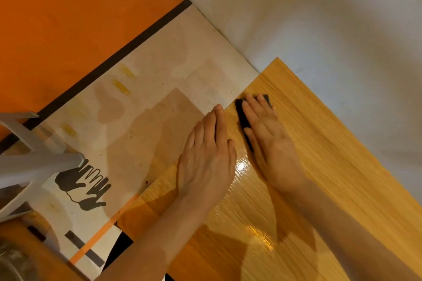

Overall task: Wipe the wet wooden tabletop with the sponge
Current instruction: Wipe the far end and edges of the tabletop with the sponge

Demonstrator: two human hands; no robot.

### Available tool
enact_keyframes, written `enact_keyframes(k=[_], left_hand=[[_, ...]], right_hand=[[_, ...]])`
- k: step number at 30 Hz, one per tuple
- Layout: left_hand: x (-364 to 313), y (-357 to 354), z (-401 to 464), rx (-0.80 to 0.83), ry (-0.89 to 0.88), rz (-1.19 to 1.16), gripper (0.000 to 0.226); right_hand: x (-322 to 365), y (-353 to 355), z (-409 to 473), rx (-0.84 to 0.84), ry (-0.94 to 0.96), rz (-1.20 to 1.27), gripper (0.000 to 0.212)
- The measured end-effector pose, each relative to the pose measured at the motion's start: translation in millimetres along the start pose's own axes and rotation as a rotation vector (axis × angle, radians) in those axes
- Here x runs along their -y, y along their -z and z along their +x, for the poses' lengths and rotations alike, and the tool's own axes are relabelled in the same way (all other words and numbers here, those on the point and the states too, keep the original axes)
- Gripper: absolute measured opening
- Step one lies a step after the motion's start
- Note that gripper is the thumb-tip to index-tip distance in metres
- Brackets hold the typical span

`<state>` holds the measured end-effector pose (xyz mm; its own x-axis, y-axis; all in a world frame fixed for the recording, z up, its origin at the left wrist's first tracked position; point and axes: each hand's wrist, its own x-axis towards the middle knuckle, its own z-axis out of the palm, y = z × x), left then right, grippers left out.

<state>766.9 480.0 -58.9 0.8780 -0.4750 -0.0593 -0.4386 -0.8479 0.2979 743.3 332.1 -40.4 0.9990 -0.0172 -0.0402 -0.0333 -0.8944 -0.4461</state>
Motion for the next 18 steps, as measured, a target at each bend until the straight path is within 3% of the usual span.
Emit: enact_keyframes(k=[6, 11, 13, 18], left_hand=[[0.4, 0.0, -1.5, -0.022, 0.006, -0.051, 0.062], [1.7, -0.6, -3.1, -0.011, 0.013, -0.114, 0.066], [2.0, -1.0, -3.3, -0.003, 0.019, -0.142, 0.067], [2.3, -3.2, -3.5, -0.001, 0.016, -0.152, 0.066]], right_hand=[[-29.4, 17.8, 76.7, -0.126, -0.243, -0.017, 0.043], [-2.3, 7.8, 52.9, 0.044, 0.124, -0.034, 0.026], [-15.7, 18.7, 75.8, 0.119, 0.152, -0.112, 0.024], [-29.6, 22.1, 110.8, 0.025, -0.136, -0.253, 0.049]])
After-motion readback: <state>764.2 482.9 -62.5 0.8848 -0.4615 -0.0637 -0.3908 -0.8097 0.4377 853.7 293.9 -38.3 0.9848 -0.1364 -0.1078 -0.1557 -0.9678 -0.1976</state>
